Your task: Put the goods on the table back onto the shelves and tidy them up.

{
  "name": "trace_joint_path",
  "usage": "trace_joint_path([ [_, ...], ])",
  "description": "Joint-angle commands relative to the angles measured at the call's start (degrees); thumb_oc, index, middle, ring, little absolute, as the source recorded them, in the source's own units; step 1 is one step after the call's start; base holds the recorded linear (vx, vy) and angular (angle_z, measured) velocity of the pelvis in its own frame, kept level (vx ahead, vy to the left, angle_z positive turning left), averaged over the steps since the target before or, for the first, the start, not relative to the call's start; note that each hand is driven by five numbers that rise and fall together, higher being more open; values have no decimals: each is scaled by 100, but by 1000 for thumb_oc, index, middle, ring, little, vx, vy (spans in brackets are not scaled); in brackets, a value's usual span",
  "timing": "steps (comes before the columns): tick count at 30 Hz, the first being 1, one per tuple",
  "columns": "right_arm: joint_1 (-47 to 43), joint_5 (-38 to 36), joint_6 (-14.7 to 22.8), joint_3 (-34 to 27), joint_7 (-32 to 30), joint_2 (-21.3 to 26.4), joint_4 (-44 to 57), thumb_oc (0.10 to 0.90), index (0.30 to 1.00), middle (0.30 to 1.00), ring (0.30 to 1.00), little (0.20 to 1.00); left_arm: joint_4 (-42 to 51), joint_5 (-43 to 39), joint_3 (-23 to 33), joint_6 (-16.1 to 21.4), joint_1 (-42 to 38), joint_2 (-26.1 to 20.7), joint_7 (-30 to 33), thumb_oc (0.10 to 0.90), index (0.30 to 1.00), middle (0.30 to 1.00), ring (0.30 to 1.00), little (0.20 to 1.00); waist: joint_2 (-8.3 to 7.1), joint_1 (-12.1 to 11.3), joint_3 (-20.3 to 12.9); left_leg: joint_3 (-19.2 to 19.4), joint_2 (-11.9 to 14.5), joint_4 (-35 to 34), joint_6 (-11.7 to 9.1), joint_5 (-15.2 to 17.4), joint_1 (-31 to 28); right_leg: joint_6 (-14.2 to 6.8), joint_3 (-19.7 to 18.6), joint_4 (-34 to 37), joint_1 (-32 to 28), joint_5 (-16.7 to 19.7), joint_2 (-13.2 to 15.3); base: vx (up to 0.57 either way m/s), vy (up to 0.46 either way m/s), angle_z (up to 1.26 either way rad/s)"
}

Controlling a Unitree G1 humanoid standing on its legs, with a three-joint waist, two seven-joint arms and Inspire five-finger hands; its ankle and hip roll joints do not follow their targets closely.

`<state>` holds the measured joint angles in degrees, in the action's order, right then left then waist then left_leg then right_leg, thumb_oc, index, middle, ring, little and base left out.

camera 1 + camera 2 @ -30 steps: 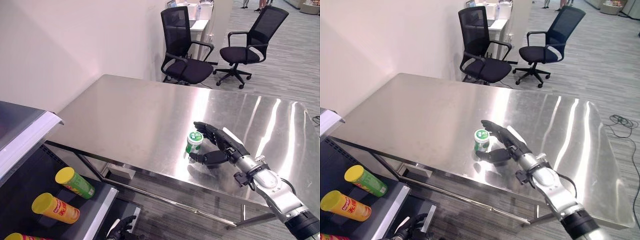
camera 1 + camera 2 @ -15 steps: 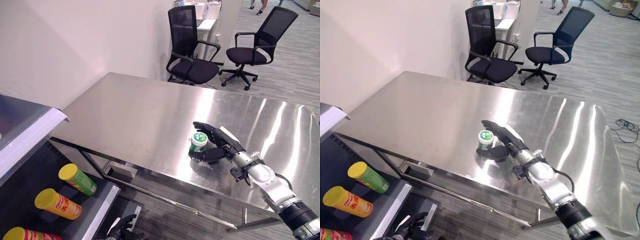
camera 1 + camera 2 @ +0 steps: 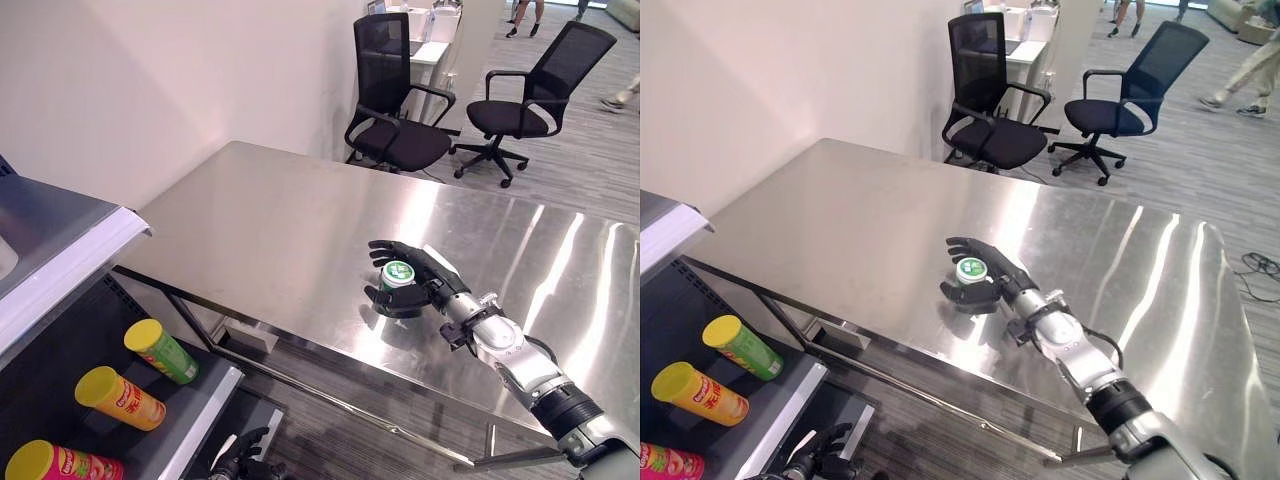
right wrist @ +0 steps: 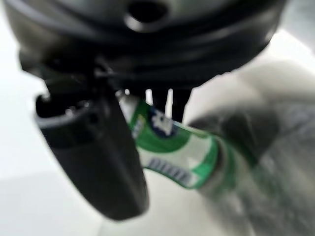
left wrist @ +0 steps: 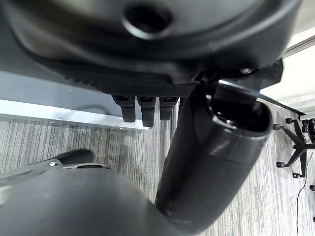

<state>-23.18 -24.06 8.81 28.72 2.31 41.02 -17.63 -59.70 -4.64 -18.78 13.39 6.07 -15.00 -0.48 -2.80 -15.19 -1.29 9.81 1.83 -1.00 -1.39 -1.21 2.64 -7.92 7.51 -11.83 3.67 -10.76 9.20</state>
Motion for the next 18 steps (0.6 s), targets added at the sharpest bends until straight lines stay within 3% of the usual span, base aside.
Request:
trace_joint_path([
  [1,-619,-111,358,-214,-101,-218,139,400,300,300,300,300,-208,-24,-153,-57,300,-109,34,800,900,900,900,900,-364,-249,-62,125,-302,-400,92,-320,311,-339,-164,522,-957,1578,198,0,0,0],
  [12,-447,212,442,-437,-262,-235,234,400,300,300,300,300,-214,36,-124,-45,204,-129,105,800,900,900,900,900,-363,-220,-47,129,-310,-400,105,-291,288,-350,-202,511,-954,1629,222,0,0,0],
  [18,-62,599,601,-994,-457,26,857,400,300,300,300,300,-189,149,20,-31,71,-174,200,800,900,900,900,900,-332,-116,-68,183,-309,-400,116,-257,252,-383,-228,438,-909,1669,245,-13,0,0],
])
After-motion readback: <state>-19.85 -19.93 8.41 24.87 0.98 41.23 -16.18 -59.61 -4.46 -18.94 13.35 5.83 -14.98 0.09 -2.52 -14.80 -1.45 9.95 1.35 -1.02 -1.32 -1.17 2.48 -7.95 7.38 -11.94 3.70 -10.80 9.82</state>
